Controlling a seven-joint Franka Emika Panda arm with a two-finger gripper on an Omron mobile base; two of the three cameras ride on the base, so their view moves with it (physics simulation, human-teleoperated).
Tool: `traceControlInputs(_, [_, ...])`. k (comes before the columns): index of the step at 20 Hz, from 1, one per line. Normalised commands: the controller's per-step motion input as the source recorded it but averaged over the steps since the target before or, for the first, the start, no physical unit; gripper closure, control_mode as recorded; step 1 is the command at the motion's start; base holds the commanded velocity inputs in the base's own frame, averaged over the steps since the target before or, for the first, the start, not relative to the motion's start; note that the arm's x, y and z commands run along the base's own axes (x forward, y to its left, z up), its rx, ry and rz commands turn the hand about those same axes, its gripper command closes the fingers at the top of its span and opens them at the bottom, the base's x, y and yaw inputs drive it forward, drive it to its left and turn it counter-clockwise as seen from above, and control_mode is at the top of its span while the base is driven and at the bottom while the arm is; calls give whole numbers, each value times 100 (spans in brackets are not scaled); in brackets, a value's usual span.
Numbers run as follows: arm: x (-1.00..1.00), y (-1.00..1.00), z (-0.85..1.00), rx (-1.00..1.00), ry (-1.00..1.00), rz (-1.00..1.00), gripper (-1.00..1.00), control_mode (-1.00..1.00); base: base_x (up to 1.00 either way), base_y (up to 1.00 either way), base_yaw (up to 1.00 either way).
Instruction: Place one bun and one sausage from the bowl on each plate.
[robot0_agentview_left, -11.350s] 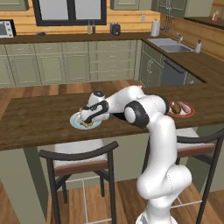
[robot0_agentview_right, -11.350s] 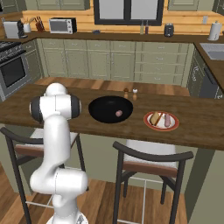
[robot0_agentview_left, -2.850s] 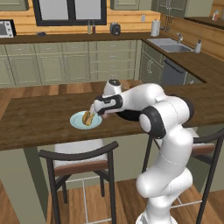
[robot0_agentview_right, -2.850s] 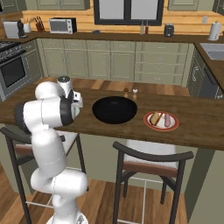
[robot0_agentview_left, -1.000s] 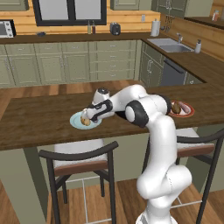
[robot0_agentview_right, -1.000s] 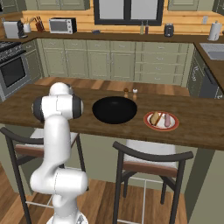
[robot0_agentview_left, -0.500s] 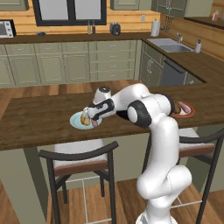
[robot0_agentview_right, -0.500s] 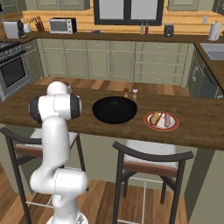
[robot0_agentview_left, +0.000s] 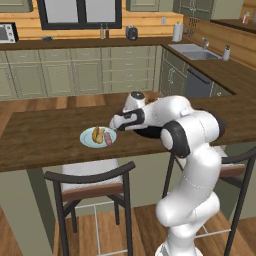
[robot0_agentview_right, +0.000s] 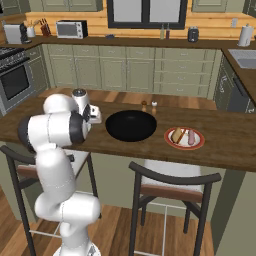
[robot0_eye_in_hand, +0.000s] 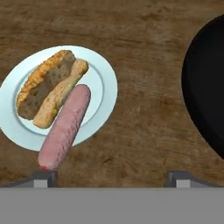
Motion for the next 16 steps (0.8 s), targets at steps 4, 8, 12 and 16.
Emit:
traceControlInputs(4, [-64,-100,44,0,-4,0,-100,-100,0,0,0])
traceControlInputs(8, [-79,-99,65,0,-8,-1,-100,-100,0,0,0])
traceControlInputs(12, [-100,-72,69,0,-1,-12,-100,-100,0,0,0])
traceControlInputs(16, [-100,-31,72,1,0,-14,-100,-100,0,0,0])
